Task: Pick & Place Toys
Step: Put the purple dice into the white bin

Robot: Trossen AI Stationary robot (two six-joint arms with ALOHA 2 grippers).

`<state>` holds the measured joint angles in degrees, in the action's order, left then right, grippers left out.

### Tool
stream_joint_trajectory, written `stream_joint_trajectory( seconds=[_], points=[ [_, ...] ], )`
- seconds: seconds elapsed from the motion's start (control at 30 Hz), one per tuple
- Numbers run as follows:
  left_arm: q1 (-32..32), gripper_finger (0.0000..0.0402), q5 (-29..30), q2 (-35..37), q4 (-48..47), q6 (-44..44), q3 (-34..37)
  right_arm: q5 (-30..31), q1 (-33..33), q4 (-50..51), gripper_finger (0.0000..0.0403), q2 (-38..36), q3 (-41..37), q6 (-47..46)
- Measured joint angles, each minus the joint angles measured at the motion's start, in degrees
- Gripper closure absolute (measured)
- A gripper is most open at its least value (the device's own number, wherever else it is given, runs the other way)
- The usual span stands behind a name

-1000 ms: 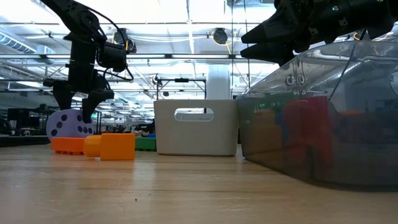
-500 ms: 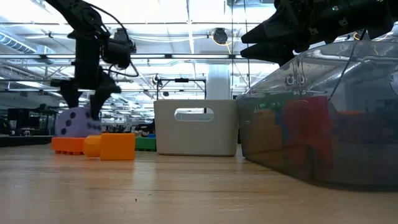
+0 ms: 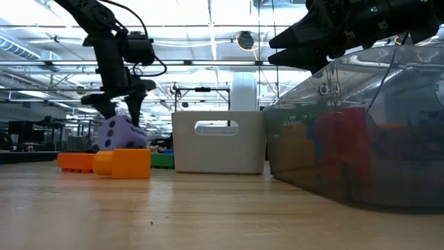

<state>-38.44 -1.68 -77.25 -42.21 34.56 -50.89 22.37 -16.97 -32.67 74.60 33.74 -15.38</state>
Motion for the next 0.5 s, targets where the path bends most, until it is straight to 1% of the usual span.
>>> stream_joint_trajectory(
  seconds=[0.13, 0.3, 0.4, 0.5],
  points=[
    [0.0, 0.0183, -3.7, 0.0, 3.8, 0.0, -0.1, 0.0, 0.0, 0.0, 0.0206, 0.0, 0.0, 0.0],
    [0.2, 0.0251, -7.0, -0.3, 3.4, -1.2, -0.2, 0.0, 0.0, 0.0, 0.0206, 0.0, 0.0, 0.0],
    [1.2, 0.0273, -6.9, -0.4, 2.6, -3.2, -0.3, 0.0, 0.0, 0.0, 0.0206, 0.0, 0.0, 0.0],
    [2.6, 0.0275, -4.8, -0.4, 2.4, -4.1, -0.3, 0.0, 0.0, 0.0, 0.0206, 0.0, 0.0, 0.0]
  ],
)
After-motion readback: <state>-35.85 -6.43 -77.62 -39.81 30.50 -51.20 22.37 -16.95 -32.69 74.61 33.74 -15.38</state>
